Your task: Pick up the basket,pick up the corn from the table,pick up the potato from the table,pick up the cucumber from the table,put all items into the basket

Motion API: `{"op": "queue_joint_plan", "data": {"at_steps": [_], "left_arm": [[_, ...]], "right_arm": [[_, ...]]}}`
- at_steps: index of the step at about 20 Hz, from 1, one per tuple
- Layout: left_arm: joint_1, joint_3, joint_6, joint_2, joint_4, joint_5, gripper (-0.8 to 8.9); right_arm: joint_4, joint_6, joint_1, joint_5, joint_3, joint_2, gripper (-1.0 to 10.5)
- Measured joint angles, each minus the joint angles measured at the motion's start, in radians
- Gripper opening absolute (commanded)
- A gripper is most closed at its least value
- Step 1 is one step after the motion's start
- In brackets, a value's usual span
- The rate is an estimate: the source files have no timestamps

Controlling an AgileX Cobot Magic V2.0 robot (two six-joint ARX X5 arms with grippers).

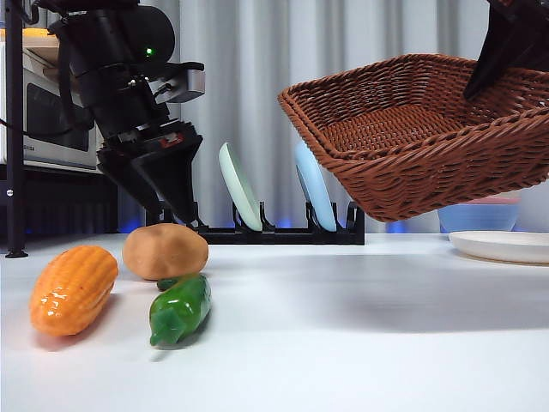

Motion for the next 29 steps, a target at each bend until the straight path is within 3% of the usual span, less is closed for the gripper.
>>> {"op": "queue_joint_plan", "data": {"at_steps": [3,8,9,10,12,16,19,23,27,29], "left_arm": [[0.0,0.0,0.076,0.003,0.016,-0.041,5.56],[-0.003,0.001,0.113,0.114,0.025,-0.049,5.4],[-0.005,0.001,0.119,0.135,0.029,-0.05,4.7],[-0.007,0.001,0.123,0.148,0.037,-0.051,3.32],[-0.007,0.001,0.135,0.153,0.055,-0.07,-0.29],[-0.006,0.021,0.148,0.151,0.07,-0.101,-0.07],[-0.006,0.129,0.134,0.144,0.027,-0.101,-0.06],[-0.006,0.372,0.003,0.056,-0.106,-0.083,-0.06],[-0.035,0.518,-0.215,-0.108,-0.185,0.138,-0.07],[-0.101,0.52,-0.308,-0.156,-0.213,0.158,-0.07]], "right_arm": [[0.0,-0.008,0.0,0.0,0.0,0.0,-0.1],[0.0,-0.015,0.0,0.0,0.0,0.0,-0.1],[0.0,-0.015,0.0,0.0,0.0,0.0,-0.1],[0.0,-0.016,0.0,0.0,0.0,0.0,-0.1],[0.0,-0.016,0.0,0.0,0.0,0.0,-0.1],[0.0,-0.018,0.0,0.0,0.0,0.0,-0.1],[0.0,-0.019,0.0,0.0,0.0,0.0,-0.1],[0.027,-0.017,0.0,0.0,0.0,0.002,-0.1],[0.097,0.074,0.004,-0.009,0.0,0.067,-0.1],[0.111,0.124,0.026,-0.006,0.0,0.129,-0.1]]}}
